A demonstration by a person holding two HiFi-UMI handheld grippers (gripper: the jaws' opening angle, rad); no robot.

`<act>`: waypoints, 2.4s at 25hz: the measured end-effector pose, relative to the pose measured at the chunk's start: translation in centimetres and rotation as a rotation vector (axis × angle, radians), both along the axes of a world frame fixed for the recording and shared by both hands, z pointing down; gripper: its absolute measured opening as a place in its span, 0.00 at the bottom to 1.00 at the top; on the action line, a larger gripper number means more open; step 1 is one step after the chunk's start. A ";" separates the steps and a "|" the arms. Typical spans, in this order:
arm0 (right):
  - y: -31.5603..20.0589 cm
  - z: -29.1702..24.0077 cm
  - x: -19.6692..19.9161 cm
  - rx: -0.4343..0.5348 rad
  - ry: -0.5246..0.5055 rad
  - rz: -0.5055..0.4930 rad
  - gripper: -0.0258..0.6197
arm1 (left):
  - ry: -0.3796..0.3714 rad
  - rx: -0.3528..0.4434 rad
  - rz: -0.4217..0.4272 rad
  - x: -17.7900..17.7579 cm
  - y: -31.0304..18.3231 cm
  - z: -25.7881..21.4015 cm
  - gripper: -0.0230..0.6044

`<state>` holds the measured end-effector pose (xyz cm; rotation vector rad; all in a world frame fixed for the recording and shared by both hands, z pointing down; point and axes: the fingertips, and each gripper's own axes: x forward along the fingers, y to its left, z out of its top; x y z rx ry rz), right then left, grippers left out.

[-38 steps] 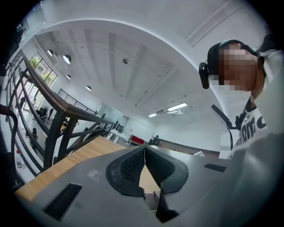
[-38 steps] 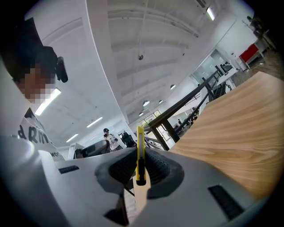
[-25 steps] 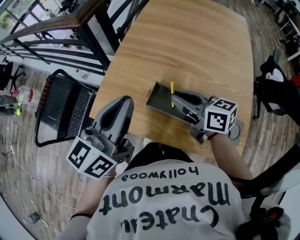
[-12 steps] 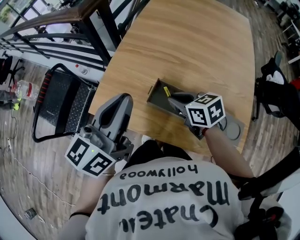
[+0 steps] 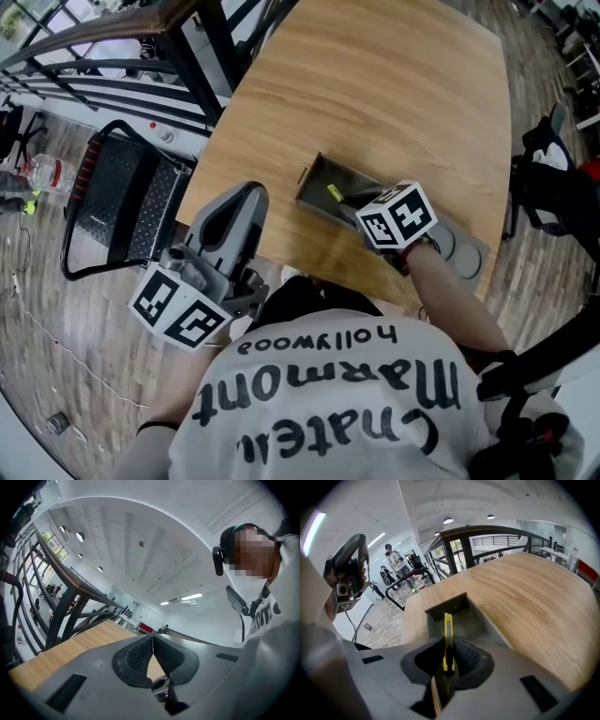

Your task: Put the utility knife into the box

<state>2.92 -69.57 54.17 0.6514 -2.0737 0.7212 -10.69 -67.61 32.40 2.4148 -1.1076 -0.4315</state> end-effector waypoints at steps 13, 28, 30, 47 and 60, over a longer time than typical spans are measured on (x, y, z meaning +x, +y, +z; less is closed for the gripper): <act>0.1 1.5 -0.2 0.006 0.081 -0.086 0.13 | 0.013 -0.018 0.002 -0.5 -0.7 0.4 0.05; -0.1 0.2 -0.1 0.022 0.030 -0.062 0.13 | 0.028 -0.029 0.012 -0.4 -1.3 0.8 0.05; -0.3 -1.0 0.1 0.073 0.030 -0.066 0.13 | 0.027 -0.029 0.018 -0.2 -1.4 0.7 0.05; 0.5 -18.5 2.9 0.450 -0.562 0.135 0.13 | -0.012 0.023 0.099 3.1 -1.1 -2.3 0.05; 1.0 -28.8 7.7 0.685 -0.810 0.246 0.13 | -0.065 0.137 0.094 3.2 -1.5 -5.7 0.05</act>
